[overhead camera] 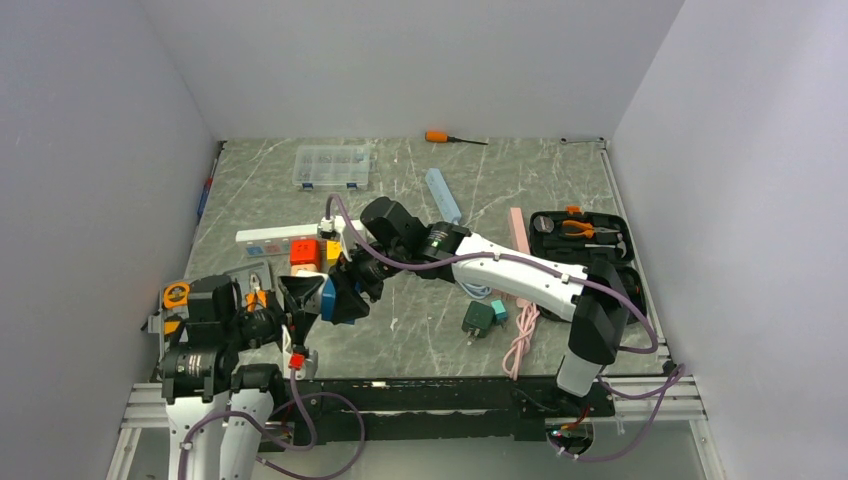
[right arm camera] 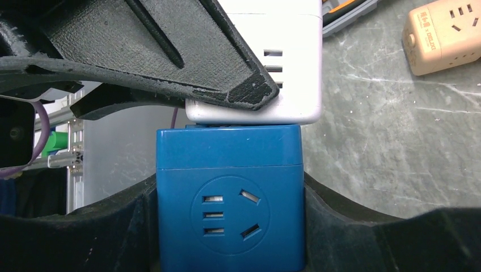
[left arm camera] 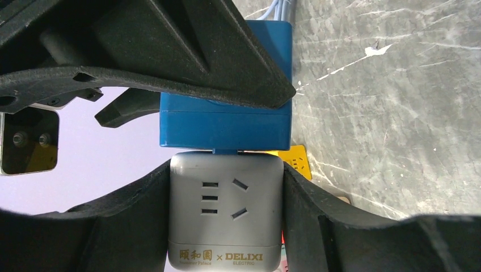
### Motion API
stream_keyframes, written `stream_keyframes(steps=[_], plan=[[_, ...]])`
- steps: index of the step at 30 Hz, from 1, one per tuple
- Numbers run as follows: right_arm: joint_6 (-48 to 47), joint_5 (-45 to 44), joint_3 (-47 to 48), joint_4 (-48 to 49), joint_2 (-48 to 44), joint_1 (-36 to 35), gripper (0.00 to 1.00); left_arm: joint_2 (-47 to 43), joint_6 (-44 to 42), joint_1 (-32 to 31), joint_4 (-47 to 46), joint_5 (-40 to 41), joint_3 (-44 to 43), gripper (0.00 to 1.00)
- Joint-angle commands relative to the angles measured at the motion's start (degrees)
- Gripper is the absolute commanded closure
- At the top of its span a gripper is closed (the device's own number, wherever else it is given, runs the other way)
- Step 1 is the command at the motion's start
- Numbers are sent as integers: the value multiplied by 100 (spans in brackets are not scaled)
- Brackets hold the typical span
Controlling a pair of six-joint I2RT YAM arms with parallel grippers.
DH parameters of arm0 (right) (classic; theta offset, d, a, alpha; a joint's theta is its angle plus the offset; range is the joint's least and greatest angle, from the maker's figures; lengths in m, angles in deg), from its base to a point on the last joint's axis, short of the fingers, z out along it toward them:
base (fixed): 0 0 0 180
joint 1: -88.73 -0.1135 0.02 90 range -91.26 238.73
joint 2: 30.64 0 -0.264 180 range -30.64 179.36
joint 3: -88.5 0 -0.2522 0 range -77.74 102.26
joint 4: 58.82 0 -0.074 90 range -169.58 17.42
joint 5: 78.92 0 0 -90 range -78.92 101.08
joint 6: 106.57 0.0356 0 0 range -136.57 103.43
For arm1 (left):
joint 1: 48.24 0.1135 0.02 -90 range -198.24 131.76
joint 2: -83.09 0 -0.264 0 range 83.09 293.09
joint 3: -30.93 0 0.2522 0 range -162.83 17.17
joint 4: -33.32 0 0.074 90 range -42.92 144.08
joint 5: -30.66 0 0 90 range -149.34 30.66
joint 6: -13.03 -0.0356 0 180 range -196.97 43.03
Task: Pull the plug off the socket
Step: Remove the plug from the socket.
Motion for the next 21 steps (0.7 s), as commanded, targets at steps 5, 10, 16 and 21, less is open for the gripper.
stream_keyframes(steps=[5,10,16,21], plan=[[283,251,-74,768,-90,-41,55,-339,-419,2,-430,-393,223,97],[335,393,-125,976,-48,-51,40,-405,-273,-4,-678,-475,250,100],[343,538,-41,996,104,-101,38,-389,-431,4,-570,-476,213,100],[258,578,101,813,223,-147,80,-314,-583,2,-445,-415,194,100]])
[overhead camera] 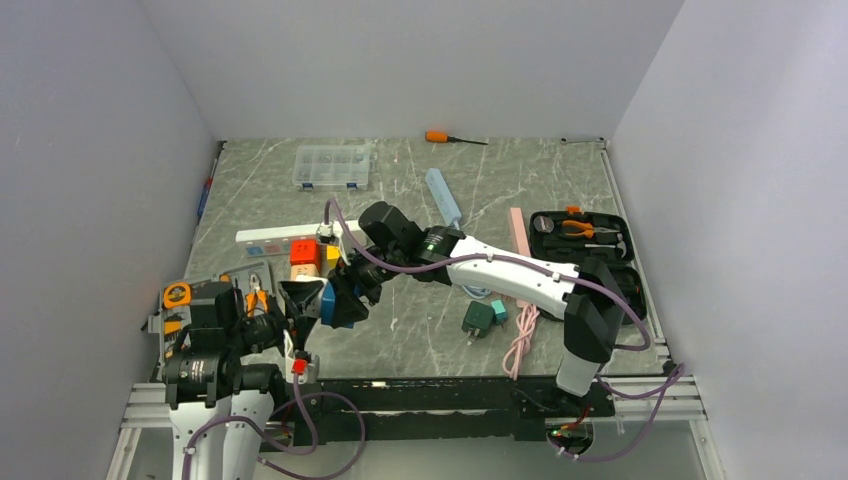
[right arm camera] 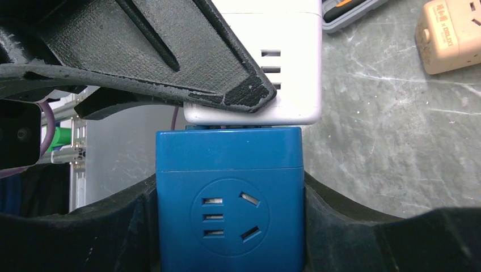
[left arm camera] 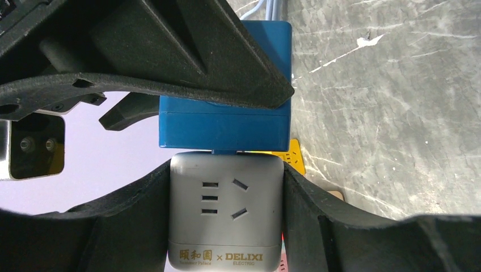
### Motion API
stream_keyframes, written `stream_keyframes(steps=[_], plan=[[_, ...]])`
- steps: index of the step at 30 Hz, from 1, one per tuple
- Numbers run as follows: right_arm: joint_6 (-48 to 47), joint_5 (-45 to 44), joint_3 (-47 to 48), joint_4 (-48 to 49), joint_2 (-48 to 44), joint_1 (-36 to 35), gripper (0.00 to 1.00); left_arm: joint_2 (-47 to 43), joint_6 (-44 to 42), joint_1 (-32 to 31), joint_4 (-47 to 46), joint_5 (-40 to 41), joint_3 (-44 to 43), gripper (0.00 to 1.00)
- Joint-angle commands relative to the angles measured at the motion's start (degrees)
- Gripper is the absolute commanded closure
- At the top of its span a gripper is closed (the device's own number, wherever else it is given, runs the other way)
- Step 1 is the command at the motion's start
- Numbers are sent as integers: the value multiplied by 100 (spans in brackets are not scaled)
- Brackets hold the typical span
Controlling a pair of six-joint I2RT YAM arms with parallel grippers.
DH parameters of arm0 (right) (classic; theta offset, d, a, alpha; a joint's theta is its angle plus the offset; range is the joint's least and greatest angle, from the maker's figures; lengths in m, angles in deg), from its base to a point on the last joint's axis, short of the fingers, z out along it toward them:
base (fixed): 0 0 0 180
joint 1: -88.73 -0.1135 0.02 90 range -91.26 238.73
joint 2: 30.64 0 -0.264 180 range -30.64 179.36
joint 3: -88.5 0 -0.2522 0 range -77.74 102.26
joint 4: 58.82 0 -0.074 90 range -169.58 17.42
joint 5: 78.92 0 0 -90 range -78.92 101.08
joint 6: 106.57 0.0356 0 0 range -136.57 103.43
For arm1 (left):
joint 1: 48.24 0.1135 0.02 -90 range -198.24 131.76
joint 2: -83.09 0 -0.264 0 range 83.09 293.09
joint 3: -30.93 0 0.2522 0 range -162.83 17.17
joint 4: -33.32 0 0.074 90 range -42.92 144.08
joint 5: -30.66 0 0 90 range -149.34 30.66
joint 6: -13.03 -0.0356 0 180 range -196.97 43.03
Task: Pull the plug off the socket
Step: Remove the plug from the socket.
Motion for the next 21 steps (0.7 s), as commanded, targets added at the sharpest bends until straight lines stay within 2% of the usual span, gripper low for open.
stream_keyframes(steps=[1,3,12,21], plan=[[161,386,306,421,87,-134,88,51,-543,-10,-361,-476,-115,100],[36,306,152,285,-46,-129,100,128,-478,-17,-357,-342,-151,100],[56,51,-1049,58,-1044,-122,100,489,-709,-14,-495,15,-218,100],[129,3,-1810,-162,-1640,45,100,494,-1612,-14,-164,457,-22,100]])
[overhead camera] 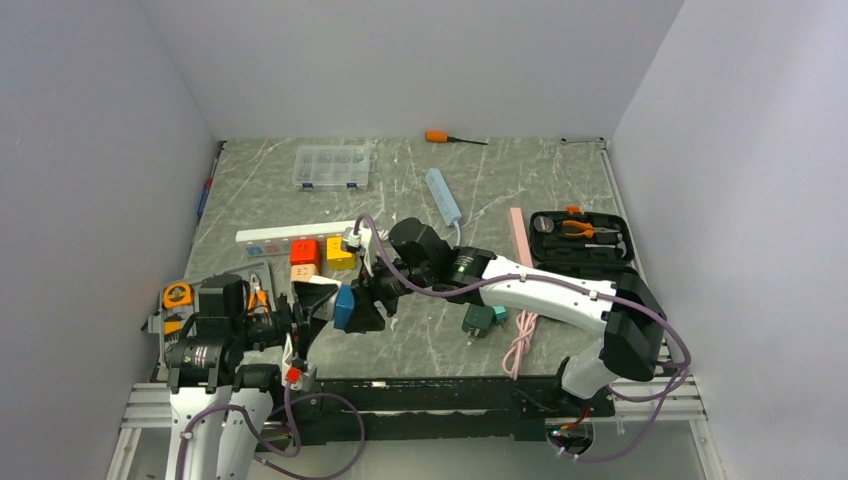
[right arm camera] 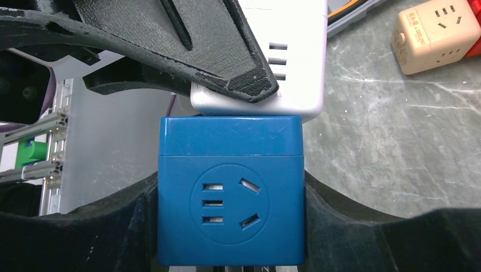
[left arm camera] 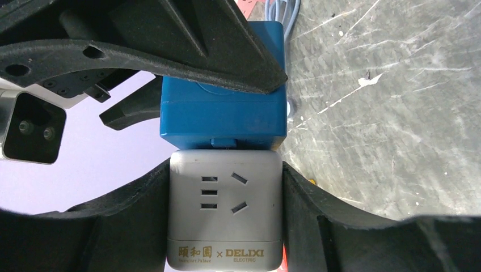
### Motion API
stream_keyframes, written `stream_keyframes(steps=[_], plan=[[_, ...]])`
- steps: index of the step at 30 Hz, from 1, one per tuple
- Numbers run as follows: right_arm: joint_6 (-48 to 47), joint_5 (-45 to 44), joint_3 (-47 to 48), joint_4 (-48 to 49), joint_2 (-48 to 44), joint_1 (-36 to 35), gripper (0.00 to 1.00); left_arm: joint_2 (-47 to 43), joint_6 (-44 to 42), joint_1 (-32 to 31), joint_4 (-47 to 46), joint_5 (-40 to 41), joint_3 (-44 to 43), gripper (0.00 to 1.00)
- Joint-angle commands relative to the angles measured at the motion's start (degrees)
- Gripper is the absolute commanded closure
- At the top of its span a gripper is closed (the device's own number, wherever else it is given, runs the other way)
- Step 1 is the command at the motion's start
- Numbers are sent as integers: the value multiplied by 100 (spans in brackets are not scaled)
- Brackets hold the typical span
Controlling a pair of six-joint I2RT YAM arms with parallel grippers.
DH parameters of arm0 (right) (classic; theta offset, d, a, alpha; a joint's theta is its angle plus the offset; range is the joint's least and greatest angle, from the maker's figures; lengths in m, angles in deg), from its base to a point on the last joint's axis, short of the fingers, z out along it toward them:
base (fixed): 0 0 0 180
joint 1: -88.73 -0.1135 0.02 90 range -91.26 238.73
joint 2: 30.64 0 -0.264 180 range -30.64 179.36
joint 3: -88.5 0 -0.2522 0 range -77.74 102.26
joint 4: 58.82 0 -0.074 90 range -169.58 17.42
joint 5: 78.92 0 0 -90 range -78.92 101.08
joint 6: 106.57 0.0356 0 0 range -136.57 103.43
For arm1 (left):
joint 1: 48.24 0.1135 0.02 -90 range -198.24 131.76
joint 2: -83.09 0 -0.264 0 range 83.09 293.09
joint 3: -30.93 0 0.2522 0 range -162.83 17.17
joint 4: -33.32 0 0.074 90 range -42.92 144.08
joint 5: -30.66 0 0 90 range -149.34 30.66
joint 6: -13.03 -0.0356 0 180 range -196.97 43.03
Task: Pull the plug off the socket
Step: Remove the plug from the socket, then place the socket at the center of the board.
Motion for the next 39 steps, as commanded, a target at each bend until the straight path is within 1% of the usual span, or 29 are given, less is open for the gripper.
stream_keyframes(steps=[1,6,13,17,21,24,25,26,27,29,31,33,35,39], plan=[[26,497,-296,-1268,-504,90,100,73,-849,175,-231,1182,-8,100],[-23,342,-435,-1540,-732,113,100,178,-1524,171,-40,1667,96,100],[3,217,-710,-1761,-1084,185,100,288,-2047,175,-109,2346,247,100],[-2,44,-862,-1940,-1213,211,100,284,-2003,178,-259,2388,272,100],[86,-546,-1044,-1906,-1314,354,100,268,-1825,174,-372,2218,301,100],[219,-1367,-1114,-1857,-1183,618,100,339,-968,153,-698,1920,224,100],[286,-1840,-1120,-1846,-1102,680,100,409,-486,116,-815,1853,131,100],[370,-2048,-1138,-1798,-1008,766,100,516,62,52,-923,1851,10,100],[440,-2235,-1149,-1729,-901,845,100,629,648,-12,-1035,1928,-193,100],[565,-2771,-1101,-1637,-651,912,100,915,1976,-421,-1234,2262,-514,100],[650,-3183,-1012,-1552,-314,943,100,1236,2918,-757,-1219,2638,-857,100],[757,-3517,-989,-1383,-42,967,100,1490,3528,-1133,-1115,2943,-1071,100],[861,-3732,-976,-1231,239,1008,100,1636,3911,-1517,-1119,3236,-1149,100],[977,-4268,-966,-1011,779,1033,100,1631,3729,-2248,-1298,3887,-827,100]])
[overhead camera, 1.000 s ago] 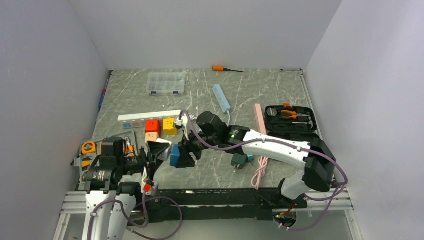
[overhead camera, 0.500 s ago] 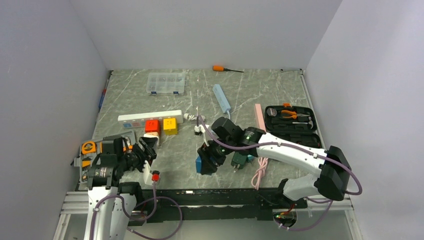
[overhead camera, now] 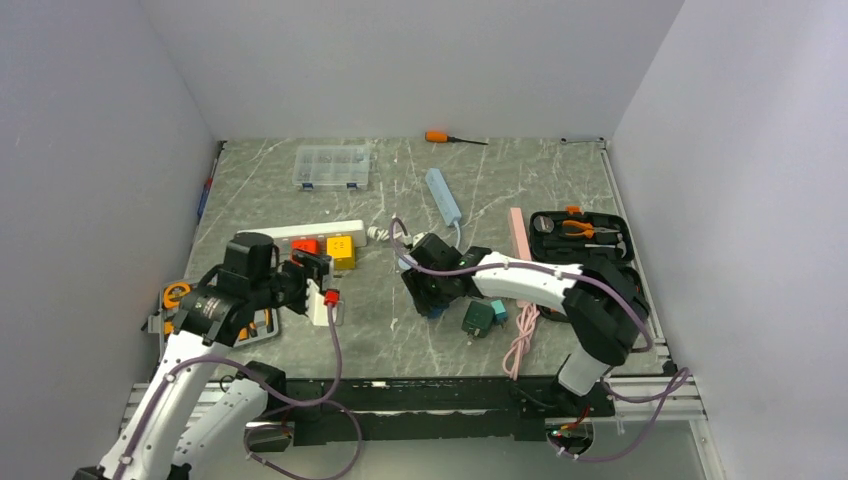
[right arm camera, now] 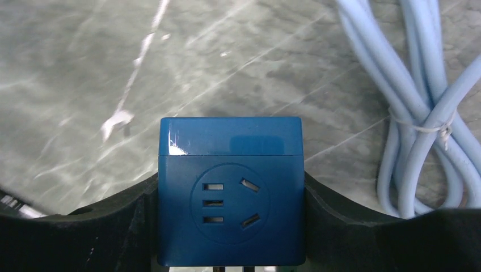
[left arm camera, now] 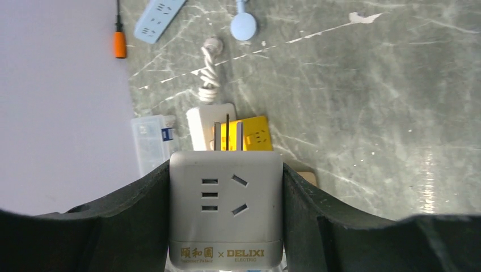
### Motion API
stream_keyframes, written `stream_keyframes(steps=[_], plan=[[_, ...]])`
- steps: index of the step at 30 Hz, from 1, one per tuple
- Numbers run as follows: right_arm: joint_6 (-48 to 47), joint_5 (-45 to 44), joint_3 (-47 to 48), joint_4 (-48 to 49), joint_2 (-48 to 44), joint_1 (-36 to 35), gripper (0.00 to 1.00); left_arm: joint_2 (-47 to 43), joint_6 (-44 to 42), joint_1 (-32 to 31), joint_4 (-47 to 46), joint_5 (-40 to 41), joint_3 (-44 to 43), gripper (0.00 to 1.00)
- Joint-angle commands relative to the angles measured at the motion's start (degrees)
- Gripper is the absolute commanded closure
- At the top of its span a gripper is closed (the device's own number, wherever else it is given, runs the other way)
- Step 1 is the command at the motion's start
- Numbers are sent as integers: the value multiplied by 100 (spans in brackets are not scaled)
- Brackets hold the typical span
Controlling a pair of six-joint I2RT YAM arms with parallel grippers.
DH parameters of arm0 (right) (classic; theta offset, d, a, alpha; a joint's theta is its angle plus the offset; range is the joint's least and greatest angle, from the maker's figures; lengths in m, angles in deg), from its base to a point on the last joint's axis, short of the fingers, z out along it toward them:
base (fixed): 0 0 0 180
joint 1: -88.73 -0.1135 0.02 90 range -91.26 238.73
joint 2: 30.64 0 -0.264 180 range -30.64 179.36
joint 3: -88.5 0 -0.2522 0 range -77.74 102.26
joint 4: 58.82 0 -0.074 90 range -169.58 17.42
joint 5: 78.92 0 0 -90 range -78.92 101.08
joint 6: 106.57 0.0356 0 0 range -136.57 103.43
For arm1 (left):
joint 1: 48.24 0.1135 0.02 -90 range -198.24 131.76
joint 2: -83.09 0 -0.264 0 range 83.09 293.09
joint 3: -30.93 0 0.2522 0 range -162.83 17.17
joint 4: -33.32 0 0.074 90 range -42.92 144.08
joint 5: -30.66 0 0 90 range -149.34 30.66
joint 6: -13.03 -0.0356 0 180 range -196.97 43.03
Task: Pull the plug off the socket
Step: Place the socket at the center of the board.
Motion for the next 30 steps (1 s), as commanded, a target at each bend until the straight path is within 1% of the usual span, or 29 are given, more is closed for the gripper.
stream_keyframes(steps=[1,3,6,8,10,11,14,15,16,19,21,22,23,24,25,27,28,30], plan=[[308,-1032,188,510,389,47,100,-12,550,-619,-313,761,228,100],[387,-1266,131,595,514,84,100,67,530,-815,-338,815,281,100],[508,-1473,-45,701,528,129,100,262,745,-1064,-408,858,243,100],[583,-1546,-180,706,504,143,96,378,859,-1209,-465,859,214,100],[679,-1581,-322,650,445,153,96,453,957,-1355,-544,863,216,100],[757,-1602,-423,625,381,151,95,485,986,-1439,-594,863,230,100],[1023,-1687,-795,593,19,147,90,599,1218,-1706,-762,876,251,100],[1118,-1747,-905,555,-103,148,85,664,1374,-1804,-827,888,240,100],[1201,-1796,-998,510,-236,149,77,727,1516,-1907,-884,920,216,100],[1323,-1855,-1211,460,-589,149,58,975,1878,-2270,-967,1036,97,100],[1312,-1748,-1251,519,-740,149,41,1171,2078,-2511,-1014,1132,-3,100],[1316,-1696,-1234,534,-777,153,35,1290,2167,-2638,-1021,1187,-54,100],[1314,-1630,-1209,552,-808,148,31,1406,2222,-2760,-1029,1251,-106,100],[1318,-1580,-1165,572,-845,152,28,1569,2262,-2913,-1012,1294,-165,100],[1325,-1498,-1115,595,-896,151,23,1697,2293,-3000,-1020,1327,-229,100],[1320,-1405,-1012,620,-1037,148,6,1962,2378,-3104,-1020,1331,-361,100],[1315,-1358,-951,601,-1123,149,1,2098,2391,-3129,-1013,1322,-453,100],[1302,-1368,-805,486,-1321,153,0,2380,2437,-3170,-1010,1284,-575,100]])
